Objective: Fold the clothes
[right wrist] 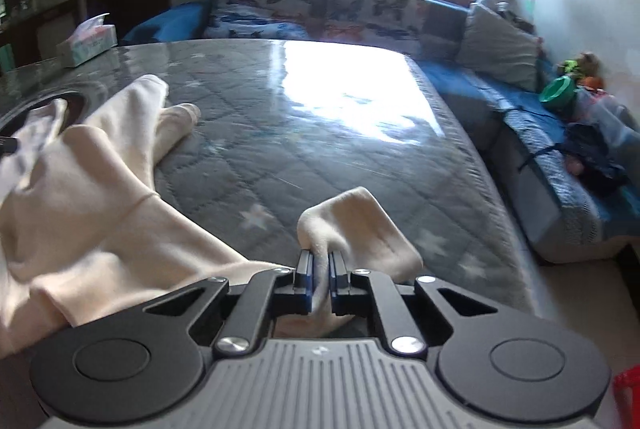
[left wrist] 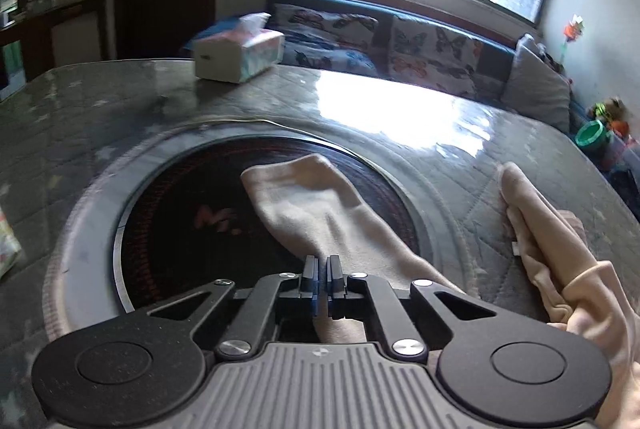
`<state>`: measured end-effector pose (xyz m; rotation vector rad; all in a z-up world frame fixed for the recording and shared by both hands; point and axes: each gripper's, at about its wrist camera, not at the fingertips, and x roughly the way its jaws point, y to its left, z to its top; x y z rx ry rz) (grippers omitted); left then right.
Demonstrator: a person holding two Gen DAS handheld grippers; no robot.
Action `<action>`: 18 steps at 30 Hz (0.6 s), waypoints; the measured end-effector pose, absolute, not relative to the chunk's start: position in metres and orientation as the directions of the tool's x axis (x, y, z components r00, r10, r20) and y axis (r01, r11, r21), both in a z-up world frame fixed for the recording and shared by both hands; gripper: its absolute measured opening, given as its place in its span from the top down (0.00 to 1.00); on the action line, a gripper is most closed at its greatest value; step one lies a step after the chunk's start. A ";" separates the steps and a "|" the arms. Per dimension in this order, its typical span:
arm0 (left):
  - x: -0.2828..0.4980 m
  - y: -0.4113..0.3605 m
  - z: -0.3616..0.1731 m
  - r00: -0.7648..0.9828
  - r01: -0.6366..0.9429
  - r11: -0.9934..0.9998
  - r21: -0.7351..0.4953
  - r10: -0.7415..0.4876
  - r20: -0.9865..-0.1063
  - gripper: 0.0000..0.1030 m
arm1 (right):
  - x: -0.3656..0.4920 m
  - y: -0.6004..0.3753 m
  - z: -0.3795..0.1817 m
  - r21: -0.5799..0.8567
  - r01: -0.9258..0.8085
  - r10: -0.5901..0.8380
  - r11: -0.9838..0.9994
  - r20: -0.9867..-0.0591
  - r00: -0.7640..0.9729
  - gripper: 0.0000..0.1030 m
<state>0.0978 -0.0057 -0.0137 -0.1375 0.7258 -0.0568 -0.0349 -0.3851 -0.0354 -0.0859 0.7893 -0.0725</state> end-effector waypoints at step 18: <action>-0.006 0.074 0.000 0.683 -0.112 0.974 -0.196 -0.068 -0.727 0.95 | -0.103 -0.406 -0.008 -0.104 0.084 -0.134 0.991 -0.722 0.678 0.85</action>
